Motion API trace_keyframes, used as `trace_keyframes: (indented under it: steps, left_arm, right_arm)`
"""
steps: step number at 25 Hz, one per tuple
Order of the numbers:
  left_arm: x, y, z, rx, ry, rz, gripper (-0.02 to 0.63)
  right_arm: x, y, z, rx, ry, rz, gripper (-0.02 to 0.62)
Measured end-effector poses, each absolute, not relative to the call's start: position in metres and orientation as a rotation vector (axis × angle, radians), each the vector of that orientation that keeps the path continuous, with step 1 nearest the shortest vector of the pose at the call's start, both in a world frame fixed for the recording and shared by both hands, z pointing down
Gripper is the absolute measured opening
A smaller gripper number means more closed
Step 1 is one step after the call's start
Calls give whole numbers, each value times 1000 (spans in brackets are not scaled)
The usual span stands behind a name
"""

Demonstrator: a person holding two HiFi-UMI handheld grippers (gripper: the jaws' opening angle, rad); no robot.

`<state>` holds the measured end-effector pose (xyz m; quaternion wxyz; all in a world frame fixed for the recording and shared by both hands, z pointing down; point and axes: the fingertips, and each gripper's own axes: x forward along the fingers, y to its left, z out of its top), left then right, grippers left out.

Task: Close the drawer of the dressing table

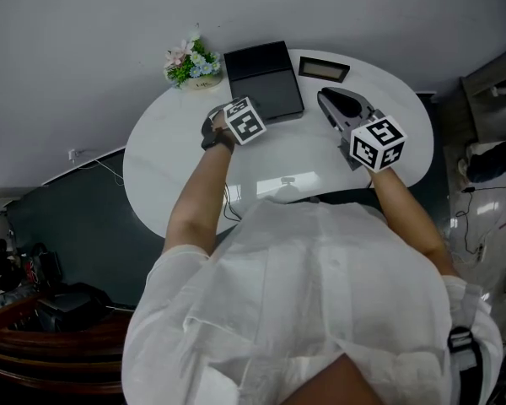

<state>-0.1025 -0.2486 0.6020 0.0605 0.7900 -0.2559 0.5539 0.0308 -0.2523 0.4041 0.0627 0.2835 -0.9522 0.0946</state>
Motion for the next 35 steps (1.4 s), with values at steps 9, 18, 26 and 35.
trace_keyframes:
  steps: [9,18,26,35]
  left_arm:
    - [-123,-240,477,2462,-1325,579,84]
    - [-192,-174,383,2333,-1711,-220,43]
    - [-197,-138,361,2388,-1812,-175,41]
    - [-174,-132,375,2387,-1772,-84,41]
  right_arm:
    - [41,-244,410,891,-2874,337,43]
    - [41,-220,414,829,-2885,349,42]
    - [49,-215,405,832,-2900,312,37]
    - [51,-213,398,816,-2910,269,10]
